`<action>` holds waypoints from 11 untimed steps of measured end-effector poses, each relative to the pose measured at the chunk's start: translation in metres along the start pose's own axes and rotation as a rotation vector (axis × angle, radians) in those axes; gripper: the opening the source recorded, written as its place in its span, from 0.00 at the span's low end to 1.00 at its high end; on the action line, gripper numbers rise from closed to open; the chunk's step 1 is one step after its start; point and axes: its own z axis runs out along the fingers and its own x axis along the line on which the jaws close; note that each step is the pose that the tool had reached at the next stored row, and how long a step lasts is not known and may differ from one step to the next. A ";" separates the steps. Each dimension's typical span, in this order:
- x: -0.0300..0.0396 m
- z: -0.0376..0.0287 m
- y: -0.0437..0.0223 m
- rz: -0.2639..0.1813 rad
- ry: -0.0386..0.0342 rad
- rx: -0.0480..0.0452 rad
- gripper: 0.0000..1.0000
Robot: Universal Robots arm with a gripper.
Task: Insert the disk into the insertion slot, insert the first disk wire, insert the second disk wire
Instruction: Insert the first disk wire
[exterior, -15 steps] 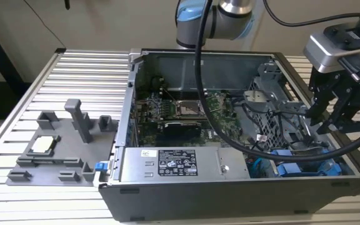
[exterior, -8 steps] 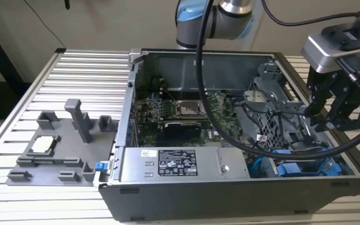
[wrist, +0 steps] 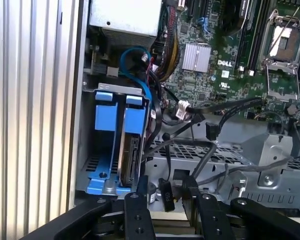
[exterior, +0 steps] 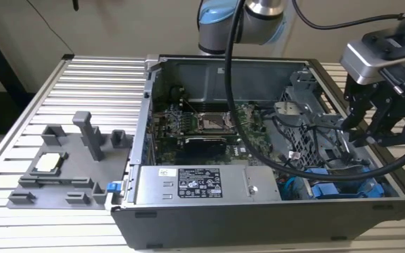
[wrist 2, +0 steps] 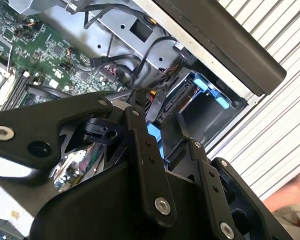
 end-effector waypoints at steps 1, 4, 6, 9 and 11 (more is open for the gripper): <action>0.0001 0.0002 -0.0009 -0.003 -0.0017 0.0004 0.41; 0.0002 0.0003 -0.0018 -0.015 -0.0060 0.0023 0.41; 0.0002 0.0004 -0.0019 -0.020 -0.0062 0.0053 0.41; -0.0004 0.0004 -0.0020 -0.032 -0.0050 0.0205 0.41; -0.0012 0.0006 -0.0018 -0.035 -0.0026 0.0311 0.41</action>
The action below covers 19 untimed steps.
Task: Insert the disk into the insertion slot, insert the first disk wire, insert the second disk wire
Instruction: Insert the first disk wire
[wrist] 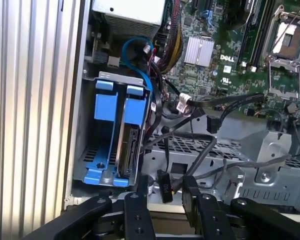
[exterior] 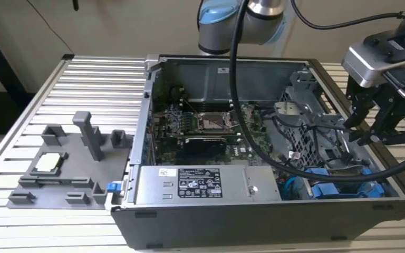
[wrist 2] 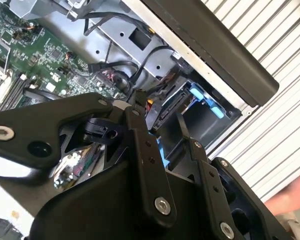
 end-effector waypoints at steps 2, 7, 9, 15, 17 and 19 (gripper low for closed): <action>-0.0005 0.0000 0.0001 -0.001 0.0044 0.0024 0.41; -0.0015 -0.0001 0.0014 -0.004 0.0229 -0.0005 0.41; -0.0025 -0.0001 0.0024 -0.004 0.0269 -0.0011 0.41; -0.0040 -0.0001 0.0035 -0.003 0.0319 -0.0017 0.41; -0.0041 -0.0002 0.0035 -0.003 0.0327 -0.0018 0.39; -0.0041 -0.0001 0.0035 -0.003 0.0331 -0.0019 0.26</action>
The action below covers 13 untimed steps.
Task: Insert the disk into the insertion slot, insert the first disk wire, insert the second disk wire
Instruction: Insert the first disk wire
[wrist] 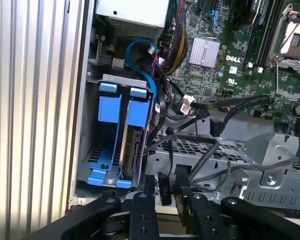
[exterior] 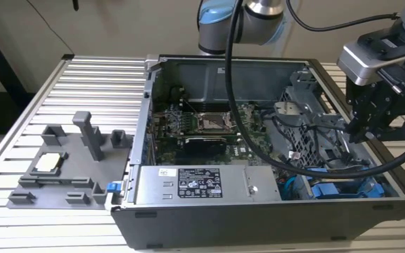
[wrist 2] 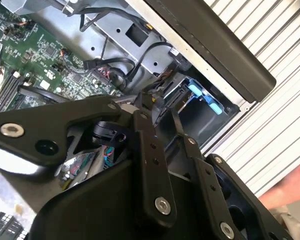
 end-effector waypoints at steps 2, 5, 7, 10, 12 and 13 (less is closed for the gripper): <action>0.0000 0.0000 0.0000 0.000 0.0003 0.0000 0.20; 0.0000 0.0000 0.0000 0.000 0.0003 0.0000 0.19; -0.0001 0.0002 0.0000 -0.001 0.0043 -0.0011 0.19; 0.0006 0.0010 -0.0030 -0.001 0.0158 -0.0246 0.19; 0.0012 0.0015 -0.0066 0.001 0.0186 -0.0502 0.19; 0.0016 0.0018 -0.0084 0.002 0.0194 -0.0640 0.19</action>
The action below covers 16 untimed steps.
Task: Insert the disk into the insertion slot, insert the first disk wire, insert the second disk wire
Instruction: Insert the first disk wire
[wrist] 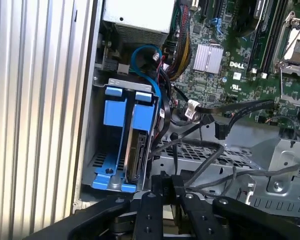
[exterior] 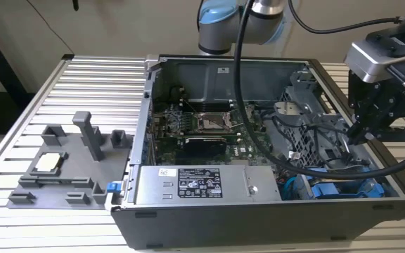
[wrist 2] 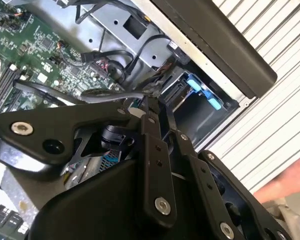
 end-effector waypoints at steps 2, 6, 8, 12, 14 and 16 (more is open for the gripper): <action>0.0005 0.0005 -0.0031 0.002 -0.0006 -0.0256 0.19; 0.0025 0.0018 -0.0081 0.005 -0.0049 -0.0623 0.19; 0.0043 0.0029 -0.0099 0.006 -0.0060 -0.0700 0.19; 0.0070 0.0065 -0.0110 0.010 -0.0066 -0.0732 0.19; 0.0079 0.0085 -0.0116 0.013 -0.0063 -0.0737 0.19; 0.0088 0.0107 -0.0121 0.018 -0.0062 -0.0739 0.19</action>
